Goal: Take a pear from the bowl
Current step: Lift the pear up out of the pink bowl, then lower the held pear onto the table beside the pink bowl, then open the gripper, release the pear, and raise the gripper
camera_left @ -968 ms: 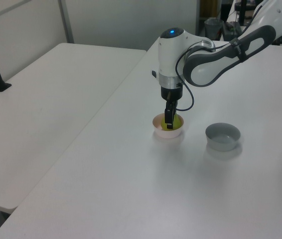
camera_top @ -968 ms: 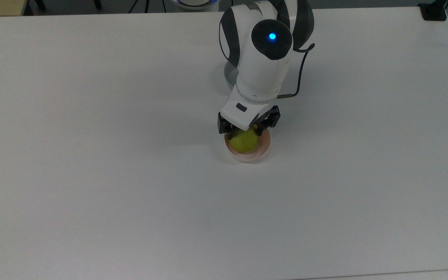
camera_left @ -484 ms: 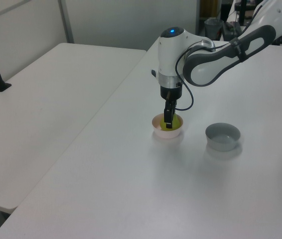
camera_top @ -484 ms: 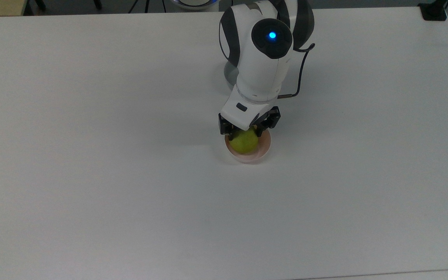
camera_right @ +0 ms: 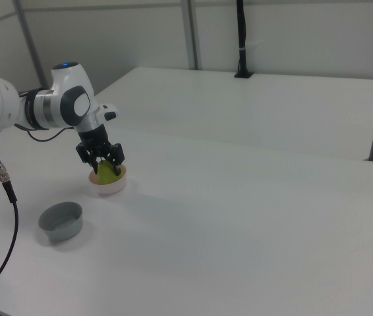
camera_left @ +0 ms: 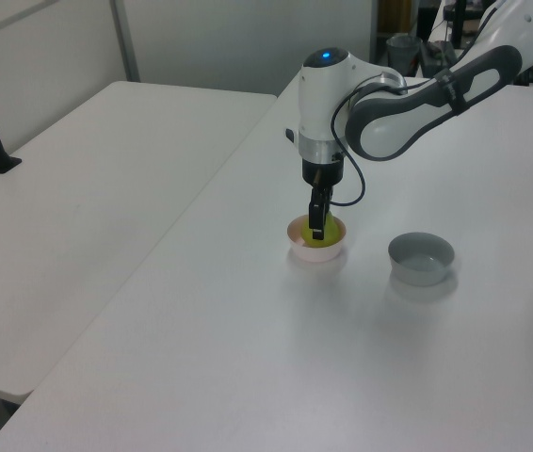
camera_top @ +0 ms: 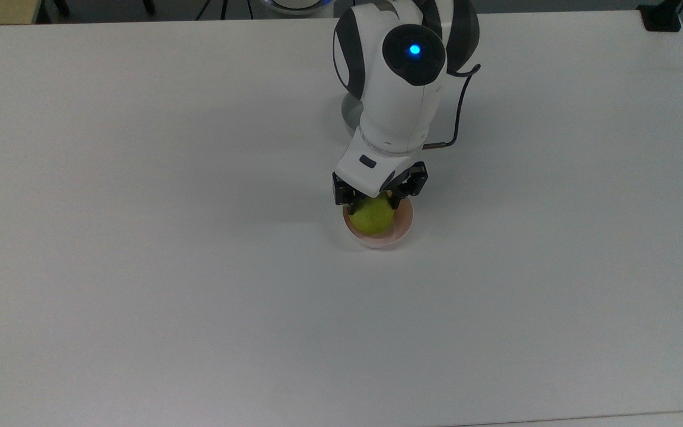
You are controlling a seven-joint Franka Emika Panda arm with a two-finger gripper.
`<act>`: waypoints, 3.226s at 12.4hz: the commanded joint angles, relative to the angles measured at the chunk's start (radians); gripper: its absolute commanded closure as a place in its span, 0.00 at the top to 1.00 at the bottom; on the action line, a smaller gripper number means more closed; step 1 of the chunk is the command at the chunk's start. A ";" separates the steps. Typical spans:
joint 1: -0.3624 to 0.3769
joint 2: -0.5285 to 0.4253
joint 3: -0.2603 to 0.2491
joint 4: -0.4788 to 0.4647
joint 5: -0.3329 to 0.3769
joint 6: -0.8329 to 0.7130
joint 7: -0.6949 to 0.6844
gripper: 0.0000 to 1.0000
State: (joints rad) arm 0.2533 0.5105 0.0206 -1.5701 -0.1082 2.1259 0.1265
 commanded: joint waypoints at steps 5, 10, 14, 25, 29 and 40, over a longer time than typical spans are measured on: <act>0.006 -0.076 -0.011 0.002 0.004 -0.061 0.018 0.59; -0.022 -0.129 -0.027 0.022 0.027 -0.145 0.007 0.59; -0.087 -0.159 -0.030 0.022 0.027 -0.162 -0.051 0.59; -0.197 -0.090 -0.097 0.012 0.027 -0.074 -0.196 0.59; -0.200 -0.026 -0.097 0.010 0.025 0.022 -0.194 0.60; -0.213 0.026 -0.097 0.010 0.016 0.088 -0.183 1.00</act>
State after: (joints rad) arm 0.0329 0.5459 -0.0669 -1.5497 -0.0992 2.1923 -0.0391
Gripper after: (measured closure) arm 0.110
